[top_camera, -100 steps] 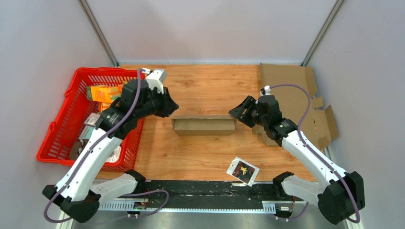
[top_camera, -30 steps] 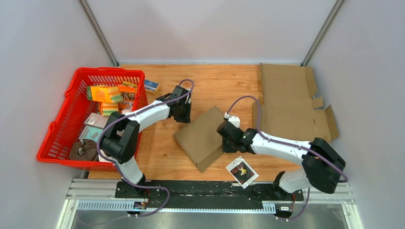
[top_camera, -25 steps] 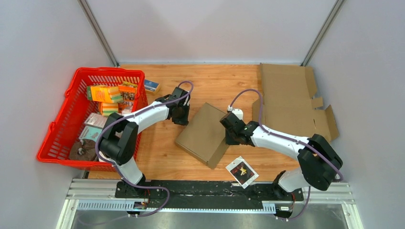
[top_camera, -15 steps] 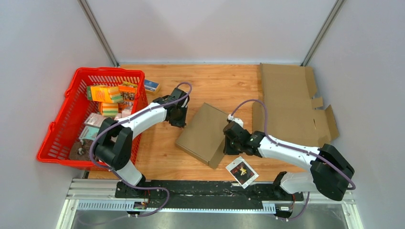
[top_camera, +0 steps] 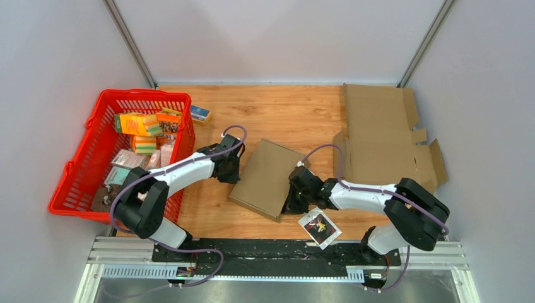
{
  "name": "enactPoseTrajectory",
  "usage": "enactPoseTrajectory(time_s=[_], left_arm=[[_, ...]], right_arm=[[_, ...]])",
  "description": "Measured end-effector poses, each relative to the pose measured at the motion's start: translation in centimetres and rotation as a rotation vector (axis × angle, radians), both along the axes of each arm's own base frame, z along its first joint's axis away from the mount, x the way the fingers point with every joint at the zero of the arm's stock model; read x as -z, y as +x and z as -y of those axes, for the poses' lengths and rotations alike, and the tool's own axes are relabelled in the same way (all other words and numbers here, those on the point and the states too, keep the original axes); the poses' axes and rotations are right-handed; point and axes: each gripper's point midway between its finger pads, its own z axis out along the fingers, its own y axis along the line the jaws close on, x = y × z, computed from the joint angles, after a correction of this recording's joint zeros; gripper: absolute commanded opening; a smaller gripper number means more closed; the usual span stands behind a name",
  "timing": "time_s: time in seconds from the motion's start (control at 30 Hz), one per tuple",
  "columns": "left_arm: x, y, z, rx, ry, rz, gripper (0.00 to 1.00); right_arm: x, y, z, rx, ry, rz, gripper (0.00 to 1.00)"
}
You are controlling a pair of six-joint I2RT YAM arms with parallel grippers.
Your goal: Fold the paper box
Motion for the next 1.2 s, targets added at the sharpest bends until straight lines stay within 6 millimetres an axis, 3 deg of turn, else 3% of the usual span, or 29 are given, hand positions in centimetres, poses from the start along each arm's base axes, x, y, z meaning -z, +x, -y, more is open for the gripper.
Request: enactPoseTrajectory(time_s=[0.27,0.4,0.57,0.83,1.1,1.2], left_arm=[[-2.1,-0.8,-0.8,-0.016,0.002,0.044,0.21],[-2.7,-0.8,-0.6,-0.014,-0.013,0.034,0.2],[-2.7,-1.1,-0.3,-0.004,-0.03,0.016,0.19],[-1.8,-2.3,0.1,0.016,-0.026,-0.005,0.16],[-1.1,-2.1,0.5,-0.027,-0.028,0.096,0.14],[-1.2,-1.9,0.4,-0.054,-0.039,0.136,0.2]], right_arm=[[0.6,0.4,0.7,0.019,-0.013,-0.024,0.08],[-1.4,0.0,2.0,0.007,-0.012,0.061,0.06],[-3.3,-0.9,1.6,-0.031,0.02,0.123,0.05],[0.6,-2.5,0.6,-0.079,-0.075,0.055,0.0],[0.6,-2.5,-0.7,-0.017,0.064,-0.05,0.0],[0.5,-2.5,-0.7,-0.01,0.086,-0.067,0.02]])
